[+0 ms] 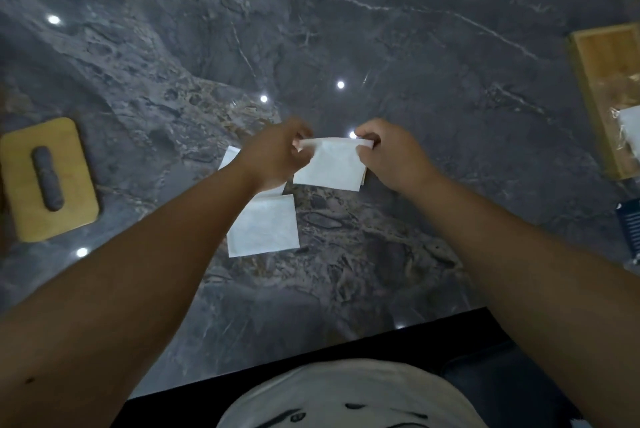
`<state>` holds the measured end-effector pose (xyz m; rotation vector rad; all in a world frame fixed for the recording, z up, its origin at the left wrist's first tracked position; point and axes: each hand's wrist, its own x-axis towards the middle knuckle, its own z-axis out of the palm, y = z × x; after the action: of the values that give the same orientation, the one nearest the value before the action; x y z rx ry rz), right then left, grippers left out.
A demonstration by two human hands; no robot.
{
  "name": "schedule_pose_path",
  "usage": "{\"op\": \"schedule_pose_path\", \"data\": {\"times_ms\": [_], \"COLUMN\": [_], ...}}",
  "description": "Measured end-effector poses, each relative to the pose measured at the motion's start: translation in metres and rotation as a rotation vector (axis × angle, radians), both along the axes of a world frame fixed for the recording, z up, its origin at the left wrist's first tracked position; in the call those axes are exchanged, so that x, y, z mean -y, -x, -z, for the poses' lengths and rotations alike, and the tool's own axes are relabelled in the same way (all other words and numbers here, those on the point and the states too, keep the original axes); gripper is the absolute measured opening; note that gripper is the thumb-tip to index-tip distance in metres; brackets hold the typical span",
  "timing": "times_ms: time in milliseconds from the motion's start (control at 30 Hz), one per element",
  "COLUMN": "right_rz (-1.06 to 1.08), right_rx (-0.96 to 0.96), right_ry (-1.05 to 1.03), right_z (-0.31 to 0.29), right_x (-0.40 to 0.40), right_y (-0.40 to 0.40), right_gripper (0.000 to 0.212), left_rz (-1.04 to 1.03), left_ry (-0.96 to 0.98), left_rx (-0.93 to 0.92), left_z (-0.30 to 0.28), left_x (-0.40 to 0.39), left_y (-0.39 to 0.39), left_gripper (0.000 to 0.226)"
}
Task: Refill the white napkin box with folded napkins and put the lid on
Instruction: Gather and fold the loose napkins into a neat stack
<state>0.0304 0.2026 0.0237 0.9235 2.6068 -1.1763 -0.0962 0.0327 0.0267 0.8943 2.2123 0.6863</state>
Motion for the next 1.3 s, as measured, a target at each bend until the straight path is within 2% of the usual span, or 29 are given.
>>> {"op": "schedule_pose_path", "data": {"times_ms": [200,300,667,1033,1300], "right_rz": [0.002,-0.003,0.023,0.060,-0.023], "right_rx": [-0.085,-0.139,-0.079,-0.039,0.007], "right_ry": [0.039,0.068,0.154,0.076,-0.003], "right_z": [-0.024,-0.030,-0.008,0.009,0.024], "right_x": [0.041,0.070,0.159,0.154,0.137], "right_y": [-0.005,-0.008,-0.030,-0.009,0.003], "right_gripper": [0.013,0.013,0.014,0.015,0.012], "left_rz": [-0.070,-0.129,-0.195,-0.257,-0.220], "left_ry": [-0.102,-0.086,-0.034,0.037,0.149], "left_rx": [0.007,0.018,0.069,-0.017,-0.088], "left_z": [-0.023,-0.028,-0.001,0.019,0.028], "left_x": [0.053,0.084,0.177,0.155,0.137], "left_y": [-0.008,-0.015,-0.043,-0.033,-0.027], "left_gripper": [0.008,0.011,0.015,0.027,0.029]}}
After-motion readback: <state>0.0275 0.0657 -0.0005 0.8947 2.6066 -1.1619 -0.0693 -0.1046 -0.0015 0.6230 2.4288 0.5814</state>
